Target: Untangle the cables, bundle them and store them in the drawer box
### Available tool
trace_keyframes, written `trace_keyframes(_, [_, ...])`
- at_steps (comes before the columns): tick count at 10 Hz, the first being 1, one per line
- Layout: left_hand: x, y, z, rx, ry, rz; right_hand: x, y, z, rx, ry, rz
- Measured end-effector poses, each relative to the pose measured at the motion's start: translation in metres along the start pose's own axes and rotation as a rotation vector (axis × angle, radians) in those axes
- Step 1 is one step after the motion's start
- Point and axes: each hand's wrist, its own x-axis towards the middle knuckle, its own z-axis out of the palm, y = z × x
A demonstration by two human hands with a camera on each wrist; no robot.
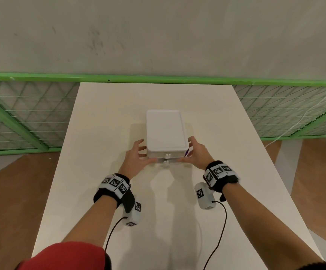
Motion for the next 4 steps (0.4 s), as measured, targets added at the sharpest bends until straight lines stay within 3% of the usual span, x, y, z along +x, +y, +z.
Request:
trace_keyframes(1, [-0.005,0.004,0.001,0.022,0.077,0.087,-0.004,-0.002,-0.004,0.127,0.059,-0.03])
trace_keyframes(3, [0.009,0.031,0.001,0.131,0.084,0.001,0.007,-0.025,-0.002,0.166,0.09,-0.003])
trace_keyframes(4, [0.007,0.037,-0.005,0.225,0.127,-0.128,-0.003,-0.021,-0.002,0.177,0.096,0.039])
